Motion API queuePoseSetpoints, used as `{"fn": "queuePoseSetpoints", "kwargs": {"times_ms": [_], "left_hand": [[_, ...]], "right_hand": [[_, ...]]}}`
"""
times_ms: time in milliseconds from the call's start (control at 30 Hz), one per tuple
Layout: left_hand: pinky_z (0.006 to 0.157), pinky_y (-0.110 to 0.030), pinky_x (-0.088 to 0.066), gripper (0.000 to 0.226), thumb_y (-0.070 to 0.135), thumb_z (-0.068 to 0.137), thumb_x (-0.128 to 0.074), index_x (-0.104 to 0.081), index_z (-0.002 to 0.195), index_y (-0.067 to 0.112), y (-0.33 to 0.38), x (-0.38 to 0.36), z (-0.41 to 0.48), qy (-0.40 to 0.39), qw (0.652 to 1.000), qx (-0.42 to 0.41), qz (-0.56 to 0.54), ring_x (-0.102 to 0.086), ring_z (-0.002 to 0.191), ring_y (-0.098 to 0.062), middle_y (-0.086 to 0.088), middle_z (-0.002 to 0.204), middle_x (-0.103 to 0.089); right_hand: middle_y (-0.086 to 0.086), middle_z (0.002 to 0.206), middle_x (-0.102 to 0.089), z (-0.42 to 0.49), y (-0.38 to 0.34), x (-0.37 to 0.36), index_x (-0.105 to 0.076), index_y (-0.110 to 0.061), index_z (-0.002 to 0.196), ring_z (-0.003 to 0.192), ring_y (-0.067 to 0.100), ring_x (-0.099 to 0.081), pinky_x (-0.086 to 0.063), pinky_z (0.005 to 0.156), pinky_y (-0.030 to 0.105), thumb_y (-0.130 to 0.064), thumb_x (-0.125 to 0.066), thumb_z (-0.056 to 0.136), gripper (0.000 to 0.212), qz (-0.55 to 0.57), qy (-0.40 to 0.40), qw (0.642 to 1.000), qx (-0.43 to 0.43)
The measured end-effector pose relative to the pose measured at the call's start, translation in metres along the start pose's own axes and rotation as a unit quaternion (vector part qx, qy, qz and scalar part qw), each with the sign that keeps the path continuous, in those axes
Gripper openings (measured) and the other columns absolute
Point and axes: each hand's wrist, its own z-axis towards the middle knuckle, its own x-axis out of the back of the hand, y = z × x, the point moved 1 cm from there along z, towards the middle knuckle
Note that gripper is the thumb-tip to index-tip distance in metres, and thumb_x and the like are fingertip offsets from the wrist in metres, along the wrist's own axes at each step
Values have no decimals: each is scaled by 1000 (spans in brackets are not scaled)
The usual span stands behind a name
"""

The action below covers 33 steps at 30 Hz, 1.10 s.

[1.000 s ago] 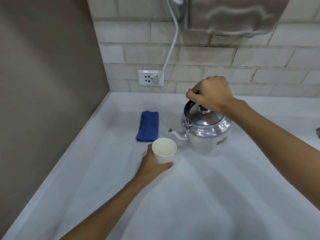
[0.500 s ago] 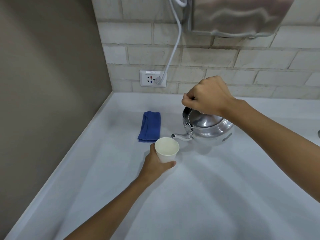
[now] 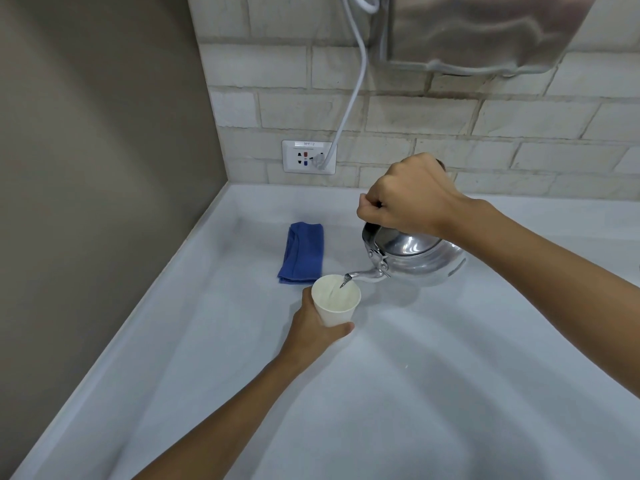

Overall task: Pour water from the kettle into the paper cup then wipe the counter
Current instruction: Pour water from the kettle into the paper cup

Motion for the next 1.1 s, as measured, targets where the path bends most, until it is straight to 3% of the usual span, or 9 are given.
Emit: {"fn": "queuePoseSetpoints", "kwargs": {"times_ms": [433,700,900,1100], "left_hand": [[78,-22,-38,81,22,61,-83,-34,125,21,-2,-1,0,6,1000,3,2,-46,101,-11,9,112,-47],[72,-15,-38,83,23,62,-83,-32,127,21,-2,0,-1,6,1000,9,3,-45,99,-9,10,111,-47],[77,-21,-37,83,22,61,-83,-32,127,21,-3,0,-1,5,1000,8,2,-46,100,-10,9,112,-47],[64,-6,-35,82,22,62,-82,-32,127,21,-4,1,-2,4,1000,10,-2,-46,100,-10,9,113,-47]], "right_hand": [[6,39,-18,1,1,1,-25,-11,41,40,15,-14,-9,51,14,-5,-60,70,46,-8,2,1000,4],[4,39,-16,2,0,4,-23,-11,40,41,14,-11,-9,53,13,-3,-62,67,48,-9,4,1000,12],[5,39,-16,2,2,4,-23,-11,41,42,15,-13,-10,52,15,-3,-61,67,47,-12,2,1000,13],[4,39,-15,3,2,6,-22,-11,41,42,15,-10,-9,53,14,-3,-63,65,48,-24,0,1000,14]]}}
